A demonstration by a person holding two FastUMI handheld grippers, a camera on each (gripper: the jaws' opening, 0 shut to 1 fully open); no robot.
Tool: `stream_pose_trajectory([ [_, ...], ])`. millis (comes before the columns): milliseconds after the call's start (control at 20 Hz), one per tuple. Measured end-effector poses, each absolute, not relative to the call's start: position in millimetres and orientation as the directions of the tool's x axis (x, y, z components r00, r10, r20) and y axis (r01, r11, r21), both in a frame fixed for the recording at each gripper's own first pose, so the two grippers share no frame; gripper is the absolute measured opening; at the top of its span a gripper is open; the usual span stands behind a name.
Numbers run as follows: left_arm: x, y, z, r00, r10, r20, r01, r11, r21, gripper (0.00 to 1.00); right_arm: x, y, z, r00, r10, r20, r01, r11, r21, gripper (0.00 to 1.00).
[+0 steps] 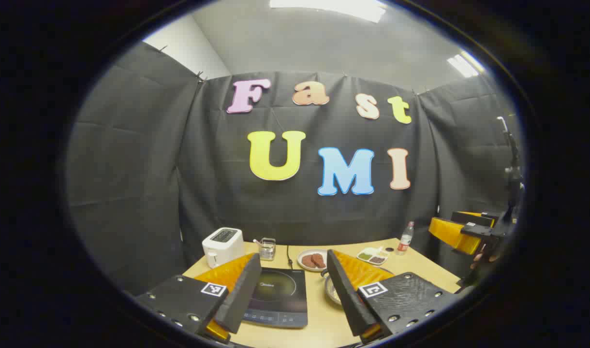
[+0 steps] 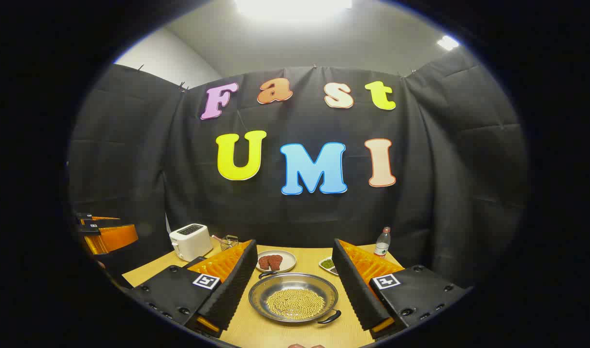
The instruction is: First push the handle of the pot to place it horizontally, then grasp the pot with both hands and set it on the induction cooktop.
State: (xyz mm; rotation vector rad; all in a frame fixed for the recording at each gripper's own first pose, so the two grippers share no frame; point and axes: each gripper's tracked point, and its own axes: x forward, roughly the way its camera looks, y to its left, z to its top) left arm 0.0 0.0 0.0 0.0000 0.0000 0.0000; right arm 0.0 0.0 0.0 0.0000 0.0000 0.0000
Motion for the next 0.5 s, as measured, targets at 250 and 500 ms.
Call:
stream_pose_trajectory([
  [250,-5.0,-1.0,1.6,1.0,0.02,-0.003,-0.02,1.0,0.002,0.8,1.8,-1.7,-0.5,1.0,0.015,-0.006,-0.015,1.0,0.019,0.99],
  [500,-4.5,-5.2,8.4,0.998,0.056,0.008,-0.056,0.998,0.007,0.8,8.9,-10.3,1.7,0.999,0.04,0.001,-0.04,0.999,0.019,0.99],
])
